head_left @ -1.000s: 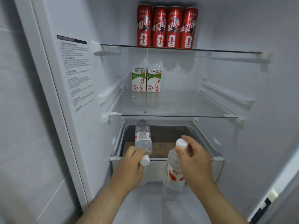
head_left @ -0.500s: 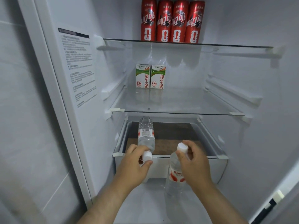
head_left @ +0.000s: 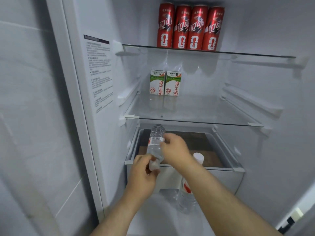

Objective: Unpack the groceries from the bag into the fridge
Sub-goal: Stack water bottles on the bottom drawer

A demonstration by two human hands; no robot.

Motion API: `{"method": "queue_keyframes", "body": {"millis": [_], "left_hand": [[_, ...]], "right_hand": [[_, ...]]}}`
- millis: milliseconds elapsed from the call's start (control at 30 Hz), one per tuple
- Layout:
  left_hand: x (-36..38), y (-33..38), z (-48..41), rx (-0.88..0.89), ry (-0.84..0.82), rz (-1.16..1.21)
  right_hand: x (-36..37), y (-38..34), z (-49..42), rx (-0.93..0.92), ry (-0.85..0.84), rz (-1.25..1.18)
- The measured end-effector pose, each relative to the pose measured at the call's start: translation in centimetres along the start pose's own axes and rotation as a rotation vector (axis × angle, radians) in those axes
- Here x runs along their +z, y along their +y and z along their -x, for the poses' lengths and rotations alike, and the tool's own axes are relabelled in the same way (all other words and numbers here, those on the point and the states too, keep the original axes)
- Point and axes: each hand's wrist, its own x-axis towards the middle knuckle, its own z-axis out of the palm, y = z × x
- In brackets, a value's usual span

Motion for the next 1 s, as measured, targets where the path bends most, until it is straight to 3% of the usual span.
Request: {"method": "queue_keyframes", "body": {"millis": [100, 300, 633, 800, 1000], "left_hand": [[-0.6, -0.5, 0.1, -0.04, 0.033, 0.053], [-1.5, -1.6, -0.1, -0.116, 0.101, 0.112], [-0.3, -0.6, -1.5, -0.368, 0.325, 0.206], [0.2, -0.5, -2.5, -0.464, 0.336, 0.214], [0.6, 0.8, -3.1, -0.686, 0.387, 0.485]], "right_hand": [[2.3, 0.8, -1.8, 0.124, -0.086, -0.154], [3.7, 0.9, -4.2, 0.151, -0.097, -0.299], [5.8, 1.0, -6.9, 0.128, -0.136, -0.309], [6.3, 1.1, -8.1, 0.113, -0.144, -0.308], [6.9, 1.0, -9.4, 0.149, -0.178, -0.327]]}}
